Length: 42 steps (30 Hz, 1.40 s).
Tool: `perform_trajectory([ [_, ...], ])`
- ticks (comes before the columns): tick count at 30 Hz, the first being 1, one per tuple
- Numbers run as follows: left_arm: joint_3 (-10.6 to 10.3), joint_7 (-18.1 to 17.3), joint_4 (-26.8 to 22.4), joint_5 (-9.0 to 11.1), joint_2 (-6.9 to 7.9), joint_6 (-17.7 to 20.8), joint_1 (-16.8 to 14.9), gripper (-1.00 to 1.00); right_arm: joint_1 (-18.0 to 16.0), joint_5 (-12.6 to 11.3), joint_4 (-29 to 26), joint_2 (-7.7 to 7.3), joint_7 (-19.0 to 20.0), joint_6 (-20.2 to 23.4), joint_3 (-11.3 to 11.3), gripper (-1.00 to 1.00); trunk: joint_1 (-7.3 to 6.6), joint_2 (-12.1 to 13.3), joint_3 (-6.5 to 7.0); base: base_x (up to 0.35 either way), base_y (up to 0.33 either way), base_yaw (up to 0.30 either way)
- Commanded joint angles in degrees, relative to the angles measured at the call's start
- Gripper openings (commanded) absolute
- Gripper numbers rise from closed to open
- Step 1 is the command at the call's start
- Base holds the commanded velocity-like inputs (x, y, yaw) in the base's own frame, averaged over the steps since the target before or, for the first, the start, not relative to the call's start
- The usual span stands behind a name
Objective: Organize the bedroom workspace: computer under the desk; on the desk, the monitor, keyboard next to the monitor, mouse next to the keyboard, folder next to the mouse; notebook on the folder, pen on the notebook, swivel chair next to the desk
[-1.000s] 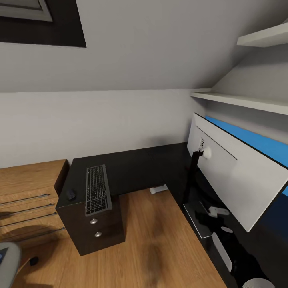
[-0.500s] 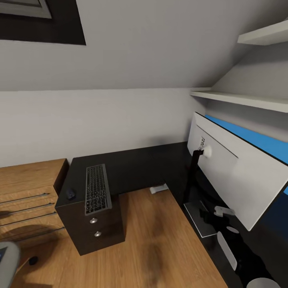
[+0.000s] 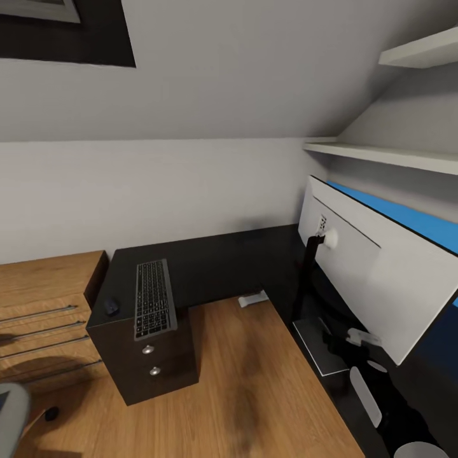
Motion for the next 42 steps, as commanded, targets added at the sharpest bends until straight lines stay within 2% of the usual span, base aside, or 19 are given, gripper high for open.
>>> perform_trajectory([
  [1, -0.12, 0.16, -0.05, 0.54, 0.02, -0.18, 0.01, 1.0, -0.01, -0.58, -0.11, -0.02, -0.31, 0.25, 0.06, 1.0, 0.23, -0.45, -0.24, 0.0, 0.0, 0.0],
  [30, -0.11, 0.16, -0.05, 0.54, 0.06, -0.25, 0.01, 1.0, -0.01, -0.63, -0.11, -0.07, -0.31, 0.42, 0.02, 1.0, 6.6, -12.08, -5.44, 0.0, 0.0, 0.0],
  [37, -0.11, 0.16, -0.05, 0.52, 0.06, -0.22, 0.01, 1.0, -0.01, -0.63, -0.14, -0.09, -0.31, 0.43, 0.02, 1.0, 6.6, -12.08, -5.44, 0.0, 0.0, 0.0],
  [42, -0.11, 0.16, -0.05, 0.42, 0.06, -0.26, 0.01, 1.0, -0.01, -0.63, -0.16, -0.09, -0.31, 0.43, 0.02, 1.0, 7.7, -14.09, -6.34, 0.0, 0.0, 0.0],
])
